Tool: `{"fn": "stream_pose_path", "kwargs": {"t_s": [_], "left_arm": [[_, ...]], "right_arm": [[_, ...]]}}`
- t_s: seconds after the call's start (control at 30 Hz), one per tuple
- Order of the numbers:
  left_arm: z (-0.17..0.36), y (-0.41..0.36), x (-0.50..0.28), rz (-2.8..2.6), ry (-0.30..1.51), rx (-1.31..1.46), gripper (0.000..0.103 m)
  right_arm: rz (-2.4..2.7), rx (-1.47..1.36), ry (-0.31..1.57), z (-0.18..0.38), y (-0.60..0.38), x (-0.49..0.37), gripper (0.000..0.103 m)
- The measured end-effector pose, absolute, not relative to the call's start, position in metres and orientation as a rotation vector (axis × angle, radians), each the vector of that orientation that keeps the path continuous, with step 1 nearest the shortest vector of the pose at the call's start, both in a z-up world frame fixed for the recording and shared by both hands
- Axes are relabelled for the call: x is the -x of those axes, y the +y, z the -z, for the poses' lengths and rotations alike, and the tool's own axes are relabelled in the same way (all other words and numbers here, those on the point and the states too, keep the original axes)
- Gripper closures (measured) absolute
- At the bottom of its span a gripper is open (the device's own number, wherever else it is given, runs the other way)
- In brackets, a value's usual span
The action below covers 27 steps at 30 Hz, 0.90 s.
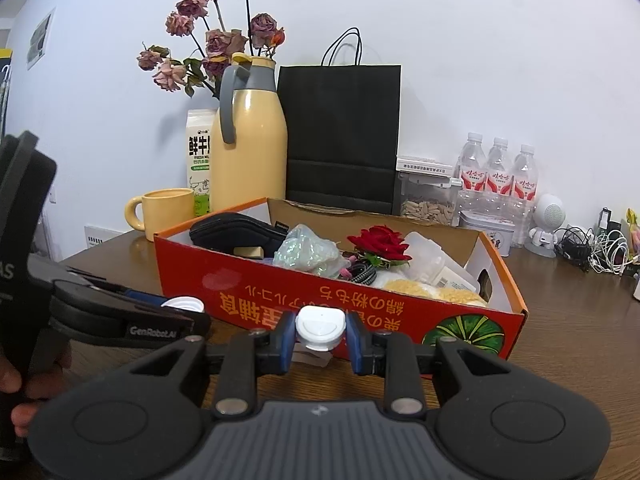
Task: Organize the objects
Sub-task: 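Lower both held white caps into the box and open both tools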
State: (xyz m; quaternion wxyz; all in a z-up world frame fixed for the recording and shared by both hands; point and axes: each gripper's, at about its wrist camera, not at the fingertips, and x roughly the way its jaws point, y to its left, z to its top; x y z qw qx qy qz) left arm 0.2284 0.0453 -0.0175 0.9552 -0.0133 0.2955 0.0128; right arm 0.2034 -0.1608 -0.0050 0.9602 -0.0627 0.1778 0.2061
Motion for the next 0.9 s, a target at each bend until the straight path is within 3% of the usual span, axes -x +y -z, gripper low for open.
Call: {"fn": "stream_pose_path", "kwargs": {"t_s": [0.53, 0.9], "left_arm": [[-0.077, 0.037, -0.225, 0.011, 0.302, 0.038, 0.062], [-0.087, 0.045, -0.284, 0.014, 0.289, 0.096, 0.062]], "right_arm": [[-0.445, 0.118, 0.211, -0.057, -0.155, -0.230, 0.077], [-0.424, 0.078, 0.194, -0.069, -0.133, -0.289, 0.077]]}}
